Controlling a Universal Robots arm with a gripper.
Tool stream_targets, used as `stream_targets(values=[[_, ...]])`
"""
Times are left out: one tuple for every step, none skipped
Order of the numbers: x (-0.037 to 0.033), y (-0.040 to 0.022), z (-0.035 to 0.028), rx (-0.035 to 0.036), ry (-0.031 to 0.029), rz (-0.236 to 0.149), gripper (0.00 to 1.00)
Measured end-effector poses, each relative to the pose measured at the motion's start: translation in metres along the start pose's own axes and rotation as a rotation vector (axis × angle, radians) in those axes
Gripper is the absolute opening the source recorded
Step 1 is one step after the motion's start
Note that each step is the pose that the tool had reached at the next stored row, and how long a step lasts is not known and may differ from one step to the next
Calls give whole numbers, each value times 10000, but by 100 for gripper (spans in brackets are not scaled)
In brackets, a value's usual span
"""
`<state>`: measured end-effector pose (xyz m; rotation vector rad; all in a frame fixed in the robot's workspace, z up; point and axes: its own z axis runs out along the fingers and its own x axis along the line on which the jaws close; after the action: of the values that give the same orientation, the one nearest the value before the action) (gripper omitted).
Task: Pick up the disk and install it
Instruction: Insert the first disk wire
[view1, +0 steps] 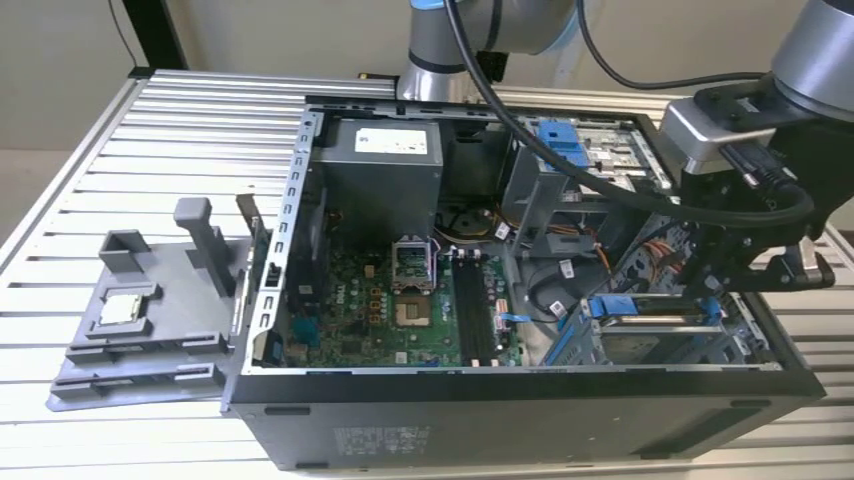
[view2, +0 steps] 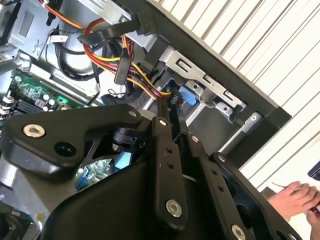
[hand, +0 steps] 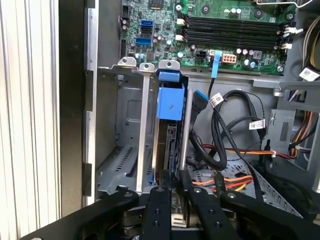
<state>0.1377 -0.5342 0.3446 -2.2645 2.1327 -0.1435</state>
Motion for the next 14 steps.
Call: stream_targets(values=[[6, 16, 0, 2, -1, 4, 0], [11, 31, -1, 4, -1, 6, 0], [15, 47, -2, 9, -1, 9, 0], [18, 65, -2, 23, -1, 13, 0], [20, 82, -2, 42, -1, 15, 0], [20, 99, -1, 61, 1, 19, 0], [20, 117, -1, 80, 3, 24, 0], [19, 134, -1, 92, 6, 33, 0], [19, 145, -1, 93, 7, 55, 0], [20, 148, -1, 92, 10, 86, 0], [20, 148, -1, 92, 10, 95, 0], [19, 148, -2, 92, 11, 98, 0], [19, 148, -2, 91, 12, 101, 0], [19, 148, -2, 91, 13, 109, 0]])
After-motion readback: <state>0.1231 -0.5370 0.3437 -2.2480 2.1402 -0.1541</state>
